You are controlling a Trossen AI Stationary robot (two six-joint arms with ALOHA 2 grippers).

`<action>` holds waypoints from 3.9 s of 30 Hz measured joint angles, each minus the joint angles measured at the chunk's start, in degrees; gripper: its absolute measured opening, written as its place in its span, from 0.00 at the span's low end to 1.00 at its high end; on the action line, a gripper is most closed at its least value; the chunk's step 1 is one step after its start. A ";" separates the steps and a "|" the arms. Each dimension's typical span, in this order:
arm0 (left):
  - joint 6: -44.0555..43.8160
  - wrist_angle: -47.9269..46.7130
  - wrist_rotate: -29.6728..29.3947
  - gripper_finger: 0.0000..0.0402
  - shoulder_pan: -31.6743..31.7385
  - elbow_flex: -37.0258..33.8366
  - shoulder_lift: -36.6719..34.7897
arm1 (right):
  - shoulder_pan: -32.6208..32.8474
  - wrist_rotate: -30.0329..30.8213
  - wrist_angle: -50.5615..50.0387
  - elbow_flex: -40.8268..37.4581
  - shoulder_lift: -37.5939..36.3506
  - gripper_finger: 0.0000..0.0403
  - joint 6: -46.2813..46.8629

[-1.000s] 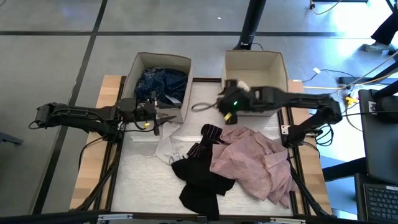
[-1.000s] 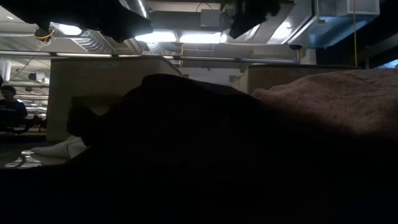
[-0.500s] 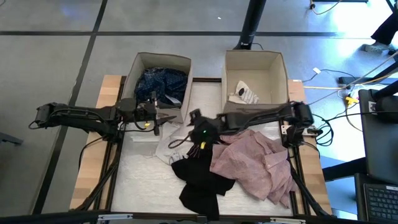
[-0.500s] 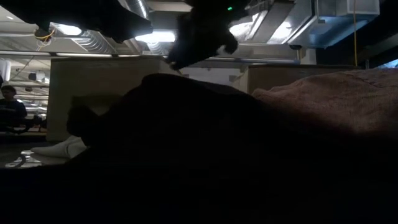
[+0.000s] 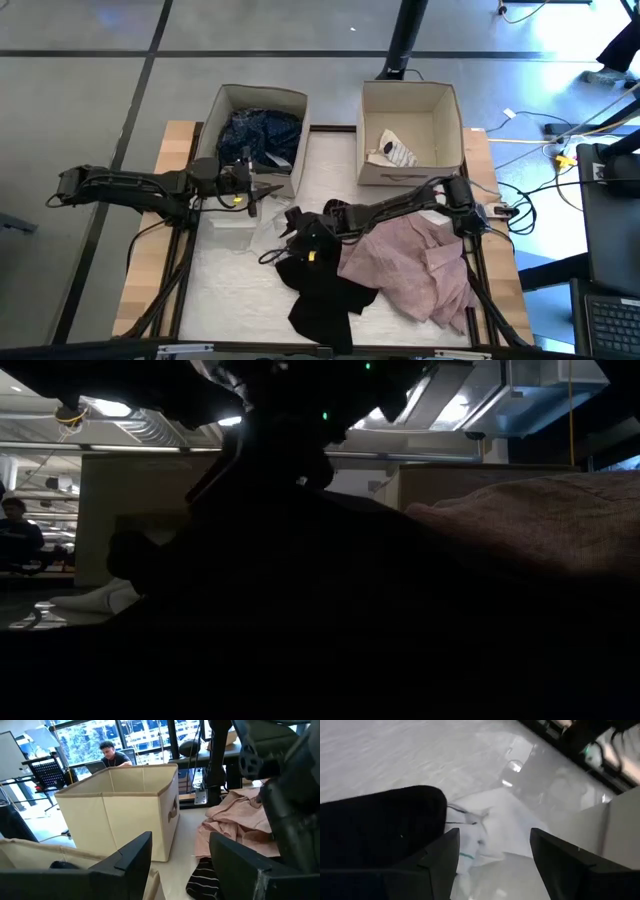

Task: Sort clothes
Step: Put the white patterned sock into the right laundry organizer

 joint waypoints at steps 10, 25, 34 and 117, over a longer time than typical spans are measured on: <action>-0.13 -0.04 0.00 0.47 0.00 0.00 0.00 | -0.05 -1.47 1.29 -0.03 3.74 0.59 4.67; -0.04 -0.06 0.00 0.47 0.00 0.00 0.00 | -0.05 -1.98 0.70 0.02 4.44 0.18 4.28; 0.00 -0.04 0.00 0.47 0.00 0.00 0.00 | -0.03 -1.73 1.21 0.02 5.43 0.22 7.52; 0.11 -0.65 0.00 0.47 0.00 0.02 0.00 | -21.31 57.41 -66.61 -0.02 -43.82 0.03 12.51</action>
